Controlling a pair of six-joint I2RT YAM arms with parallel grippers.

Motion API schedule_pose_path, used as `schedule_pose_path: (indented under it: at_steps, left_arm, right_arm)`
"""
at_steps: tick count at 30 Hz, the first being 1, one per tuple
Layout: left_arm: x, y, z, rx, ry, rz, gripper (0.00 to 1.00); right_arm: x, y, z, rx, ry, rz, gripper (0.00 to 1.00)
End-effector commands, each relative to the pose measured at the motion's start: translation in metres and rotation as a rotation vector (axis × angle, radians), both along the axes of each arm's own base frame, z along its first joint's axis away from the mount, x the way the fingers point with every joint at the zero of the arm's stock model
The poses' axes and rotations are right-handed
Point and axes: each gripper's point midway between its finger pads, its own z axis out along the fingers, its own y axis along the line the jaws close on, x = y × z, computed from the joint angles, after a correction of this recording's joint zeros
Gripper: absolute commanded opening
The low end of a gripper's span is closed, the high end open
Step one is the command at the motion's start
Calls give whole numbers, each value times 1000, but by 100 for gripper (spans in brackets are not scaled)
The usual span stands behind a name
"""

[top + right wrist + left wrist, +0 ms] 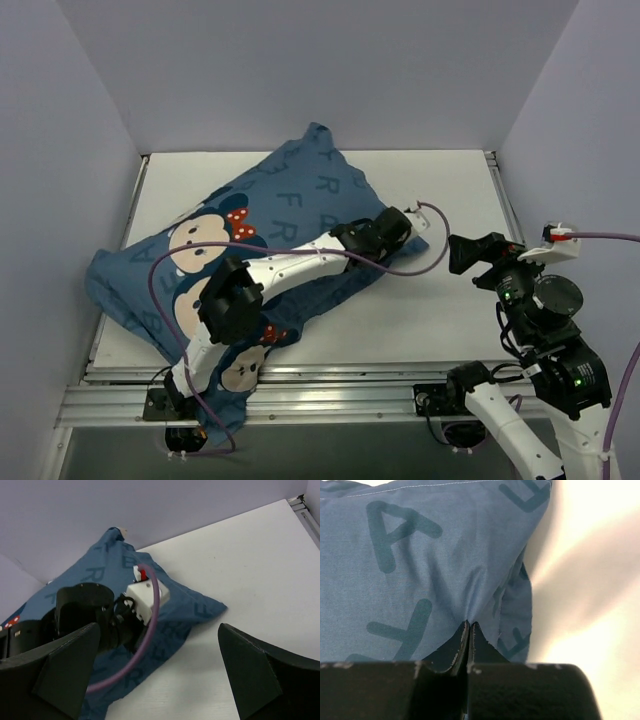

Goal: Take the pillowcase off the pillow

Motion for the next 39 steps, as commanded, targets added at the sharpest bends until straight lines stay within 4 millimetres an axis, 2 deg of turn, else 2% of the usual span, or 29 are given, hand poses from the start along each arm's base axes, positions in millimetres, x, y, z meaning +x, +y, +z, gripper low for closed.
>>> schedule_pose_path:
  at_steps: [1, 2, 3, 4, 5, 6, 7, 9, 12, 14, 16, 19, 20, 21, 22, 23, 24, 25, 26, 27, 28, 30, 31, 32, 34, 35, 37, 39]
  left_arm:
    - [-59, -49, 53, -183, 32, -155, 2]
    - [-64, -52, 61, -202, 35, -157, 2]
    - [-69, -51, 79, -250, 32, -144, 2]
    - [-71, -49, 89, -270, 28, -140, 5]
    - [-74, -45, 109, -325, 27, -115, 11]
    - [-75, -40, 117, -342, 31, -90, 35]
    - [-73, -33, 125, -349, 16, -64, 50]
    - [-77, -15, 145, -350, 11, -20, 74]
    - [-76, 13, 172, -373, -13, 71, 89]
    - [-74, 37, 181, -366, -38, 132, 91]
    - [-69, 65, 178, -342, -25, 212, 92]
    - [-63, 118, 164, -300, -2, 348, 93]
    - [-66, 139, 174, -327, -9, 379, 93]
    - [-63, 164, 151, -289, 16, 453, 93]
    - [-63, 180, 146, -295, 23, 492, 93]
    - [-67, 203, 155, -336, 11, 530, 93]
    - [-72, 217, 134, -317, 49, 561, 93]
    - [-67, 240, 131, -332, 49, 620, 93]
    - [-72, 252, 139, -372, 38, 631, 93]
    - [-75, 263, 125, -359, 52, 655, 93]
    - [-73, 277, 122, -367, 50, 693, 93]
    - [-76, 290, 120, -387, 48, 722, 94]
    - [-77, 296, 108, -368, 65, 737, 94]
    - [-75, 301, 102, -369, 76, 756, 94]
    - [-71, 301, 84, -360, 101, 761, 94]
    - [-67, 295, 74, -359, 133, 750, 94]
    - [-57, 278, 68, -398, 149, 710, 94]
    - [-43, 250, 60, -458, 195, 658, 94]
  right_arm:
    - [-1, -9, 16, 56, -54, -59, 100]
    - [-2, -10, 18, 62, -58, -62, 100]
    - [-3, -11, 20, 67, -65, -70, 100]
    - [-4, -12, 21, 69, -69, -75, 100]
    - [-5, -13, 22, 72, -73, -78, 100]
    - [-5, -14, 24, 74, -77, -82, 100]
    - [-6, -15, 25, 75, -83, -85, 100]
    - [-6, -15, 27, 86, -95, -87, 100]
    - [-4, -12, 27, 106, -87, -77, 100]
    - [-1, -7, 26, 99, -72, -59, 100]
    - [3, -5, 23, 103, -57, -58, 100]
    - [13, 3, 12, 96, -8, -35, 100]
    - [20, 10, 4, 88, 25, -10, 100]
    - [24, 14, -4, 84, 55, 0, 100]
    - [28, 18, -10, 81, 81, 14, 100]
    - [35, 24, -21, 75, 124, 27, 100]
    - [38, 32, -29, 75, 154, 66, 100]
    - [41, 37, -33, 80, 167, 84, 100]
    - [47, 42, -37, 87, 172, 97, 100]
    - [50, 45, -46, 91, 190, 103, 100]
    - [54, 47, -49, 104, 192, 102, 100]
    - [61, 57, -55, 123, 200, 132, 100]
    - [66, 60, -66, 124, 225, 136, 100]
    - [69, 62, -68, 133, 224, 136, 100]
    - [74, 62, -83, 134, 260, 121, 100]
    - [78, 64, -90, 138, 279, 115, 100]
    - [80, 64, -105, 138, 315, 101, 100]
    - [80, 64, -113, 153, 332, 92, 100]
